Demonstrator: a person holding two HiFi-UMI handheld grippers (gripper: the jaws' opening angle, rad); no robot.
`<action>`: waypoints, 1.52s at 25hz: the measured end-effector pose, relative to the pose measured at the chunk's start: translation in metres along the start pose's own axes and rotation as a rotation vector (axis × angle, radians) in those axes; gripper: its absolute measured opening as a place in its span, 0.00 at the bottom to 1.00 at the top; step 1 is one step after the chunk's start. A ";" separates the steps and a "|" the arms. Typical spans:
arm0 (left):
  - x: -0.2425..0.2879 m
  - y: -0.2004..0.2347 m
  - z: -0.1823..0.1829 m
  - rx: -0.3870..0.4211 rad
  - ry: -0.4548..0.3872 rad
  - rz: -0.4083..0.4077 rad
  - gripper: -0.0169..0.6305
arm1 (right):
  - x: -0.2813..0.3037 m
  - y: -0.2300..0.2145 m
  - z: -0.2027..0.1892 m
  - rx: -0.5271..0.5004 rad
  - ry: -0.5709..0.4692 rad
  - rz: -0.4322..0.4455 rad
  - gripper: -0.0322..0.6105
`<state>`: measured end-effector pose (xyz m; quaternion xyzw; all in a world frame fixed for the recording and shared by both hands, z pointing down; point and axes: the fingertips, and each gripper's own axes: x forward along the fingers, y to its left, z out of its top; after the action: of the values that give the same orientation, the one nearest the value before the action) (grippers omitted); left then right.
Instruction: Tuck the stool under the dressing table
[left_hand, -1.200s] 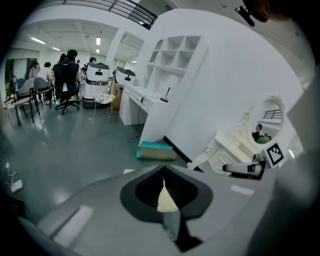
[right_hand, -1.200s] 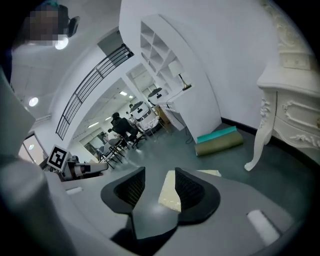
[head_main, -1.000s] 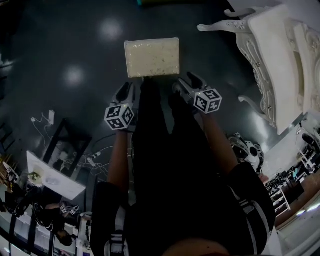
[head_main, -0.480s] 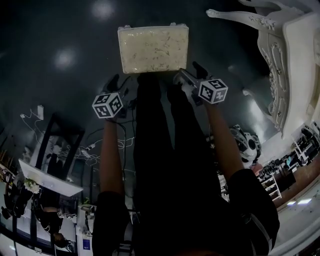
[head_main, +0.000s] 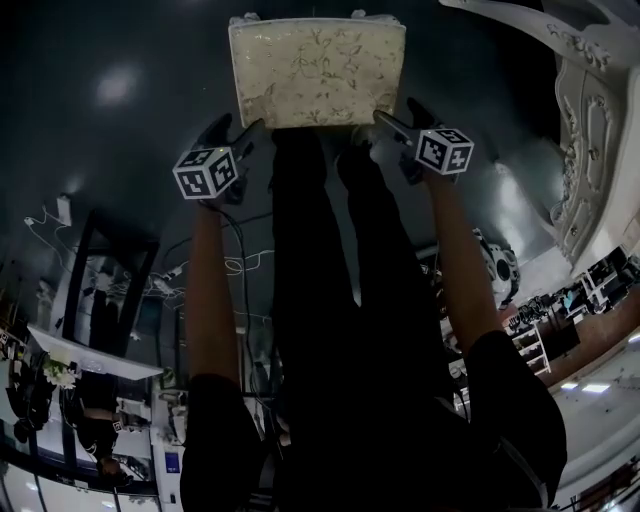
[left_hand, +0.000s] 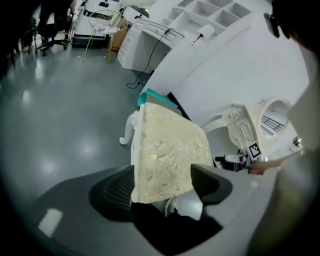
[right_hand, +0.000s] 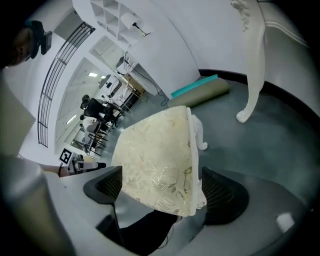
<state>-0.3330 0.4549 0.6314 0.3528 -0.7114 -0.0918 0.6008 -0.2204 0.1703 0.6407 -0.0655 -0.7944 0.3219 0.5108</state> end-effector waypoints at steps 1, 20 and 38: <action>0.005 0.004 -0.002 -0.003 0.010 -0.007 0.59 | 0.004 -0.005 -0.004 0.012 0.009 0.001 0.82; 0.067 0.024 -0.025 0.081 0.251 -0.252 0.74 | 0.071 -0.028 -0.028 0.113 0.144 0.185 0.94; 0.096 0.015 -0.029 0.148 0.374 -0.486 0.91 | 0.095 -0.018 -0.031 0.060 0.262 0.371 0.98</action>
<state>-0.3152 0.4156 0.7228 0.5659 -0.4883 -0.1143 0.6544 -0.2347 0.2109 0.7322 -0.2364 -0.6857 0.4227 0.5434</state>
